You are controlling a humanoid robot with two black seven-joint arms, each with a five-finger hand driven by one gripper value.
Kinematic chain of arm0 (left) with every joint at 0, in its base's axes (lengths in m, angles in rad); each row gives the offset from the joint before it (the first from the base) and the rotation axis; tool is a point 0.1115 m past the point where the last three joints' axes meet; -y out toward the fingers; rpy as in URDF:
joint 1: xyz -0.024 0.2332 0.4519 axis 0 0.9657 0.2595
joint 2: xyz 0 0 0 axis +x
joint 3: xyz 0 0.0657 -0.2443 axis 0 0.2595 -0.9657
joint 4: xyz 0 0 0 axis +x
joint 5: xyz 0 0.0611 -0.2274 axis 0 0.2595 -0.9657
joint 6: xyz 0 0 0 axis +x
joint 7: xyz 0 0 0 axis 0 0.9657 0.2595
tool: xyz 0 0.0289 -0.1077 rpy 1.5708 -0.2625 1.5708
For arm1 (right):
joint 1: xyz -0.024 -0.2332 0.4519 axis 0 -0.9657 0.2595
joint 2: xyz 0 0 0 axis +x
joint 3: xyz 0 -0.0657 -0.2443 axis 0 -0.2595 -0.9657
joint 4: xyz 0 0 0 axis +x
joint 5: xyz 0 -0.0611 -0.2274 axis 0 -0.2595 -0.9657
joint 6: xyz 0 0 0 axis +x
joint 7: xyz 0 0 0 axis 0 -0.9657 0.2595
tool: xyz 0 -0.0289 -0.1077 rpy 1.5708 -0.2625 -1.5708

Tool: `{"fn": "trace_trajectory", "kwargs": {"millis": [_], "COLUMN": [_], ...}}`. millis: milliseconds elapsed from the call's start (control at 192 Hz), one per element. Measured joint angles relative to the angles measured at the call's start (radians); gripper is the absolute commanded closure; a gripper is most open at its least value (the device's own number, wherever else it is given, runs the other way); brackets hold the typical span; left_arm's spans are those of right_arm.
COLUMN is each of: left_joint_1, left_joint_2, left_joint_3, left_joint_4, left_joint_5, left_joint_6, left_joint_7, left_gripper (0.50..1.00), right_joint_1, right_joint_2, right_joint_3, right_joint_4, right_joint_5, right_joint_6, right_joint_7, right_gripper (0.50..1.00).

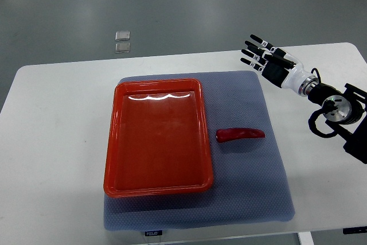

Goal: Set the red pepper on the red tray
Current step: 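Move the right hand down toward the red pepper beside the tray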

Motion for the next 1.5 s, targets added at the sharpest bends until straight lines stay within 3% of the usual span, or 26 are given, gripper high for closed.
{"fn": "trace_trajectory", "kwargs": {"millis": [312, 552, 905, 1077, 1202, 1498], "left_joint_1": [-0.001, -0.001, -0.002, -0.002, -0.002, -0.002], "left_joint_2": [0.0, 0.0, 0.0, 0.0, 0.0, 0.0], "left_joint_3": [-0.001, 0.002, 0.001, 0.001, 0.001, 0.002], "left_joint_4": [-0.002, 0.0, -0.001, -0.001, -0.001, -0.001], "left_joint_5": [0.0, -0.001, -0.001, 0.0, 0.0, 0.0], "left_joint_6": [0.001, 0.0, 0.0, 0.0, 0.0, 0.0], "left_joint_7": [0.0, -0.001, -0.001, -0.001, -0.001, -0.001], "left_gripper": [0.5, 0.5, 0.5, 0.5, 0.5, 0.5], "right_joint_1": [-0.004, 0.016, 0.052, 0.077, 0.089, 0.097], "right_joint_2": [0.023, -0.033, -0.281, -0.332, -0.337, -0.35], "right_joint_3": [-0.003, -0.003, -0.005, -0.008, -0.036, -0.174], "right_joint_4": [0.0, 0.017, 0.263, 0.366, 0.427, 0.57], "right_joint_5": [-0.082, -0.26, -0.947, -1.241, -1.41, -1.539], "right_joint_6": [-0.009, 0.05, 0.194, 0.212, 0.171, -0.037], "right_joint_7": [0.0, 0.0, 0.026, 0.034, 0.034, 0.005], "right_gripper": [0.585, 0.589, 0.589, 0.595, 0.599, 0.601]}}
